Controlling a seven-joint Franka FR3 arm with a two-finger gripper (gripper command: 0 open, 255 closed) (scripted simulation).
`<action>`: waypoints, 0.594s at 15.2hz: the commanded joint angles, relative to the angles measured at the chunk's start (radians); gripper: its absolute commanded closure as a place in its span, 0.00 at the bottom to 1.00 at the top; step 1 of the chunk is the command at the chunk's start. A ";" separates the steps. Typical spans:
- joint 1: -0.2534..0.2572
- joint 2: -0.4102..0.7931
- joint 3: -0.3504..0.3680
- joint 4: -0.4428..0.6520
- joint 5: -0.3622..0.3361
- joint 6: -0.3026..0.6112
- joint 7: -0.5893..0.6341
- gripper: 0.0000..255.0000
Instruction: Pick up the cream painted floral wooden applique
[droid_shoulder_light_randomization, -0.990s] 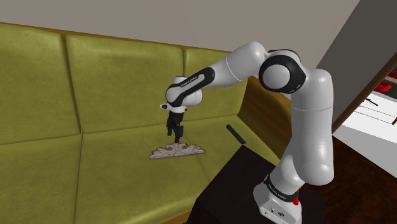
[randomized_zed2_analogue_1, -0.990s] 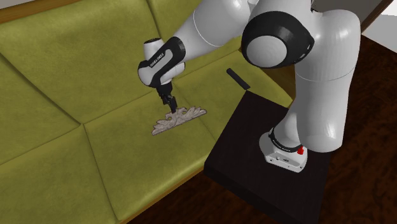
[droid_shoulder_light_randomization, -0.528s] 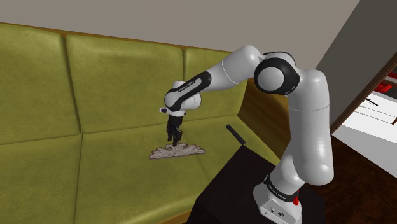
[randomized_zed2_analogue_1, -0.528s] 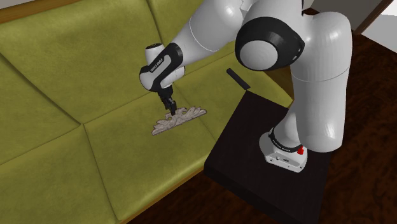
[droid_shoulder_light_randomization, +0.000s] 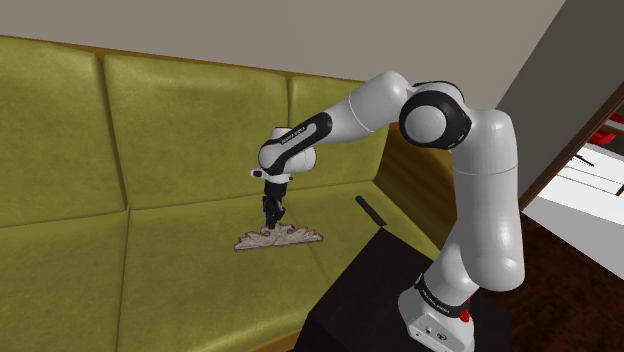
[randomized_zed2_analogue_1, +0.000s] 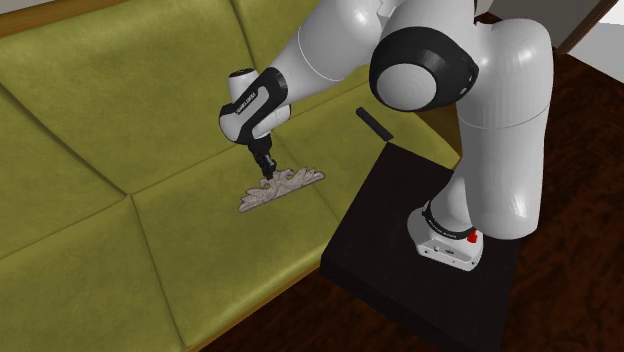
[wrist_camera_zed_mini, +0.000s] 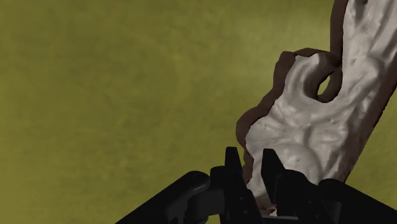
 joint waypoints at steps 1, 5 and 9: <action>0.000 0.000 0.000 -0.001 0.000 0.000 -0.001 1.00; 0.004 -0.042 -0.008 -0.006 -0.014 -0.034 0.015 1.00; 0.008 -0.083 -0.015 -0.009 -0.028 -0.071 0.031 1.00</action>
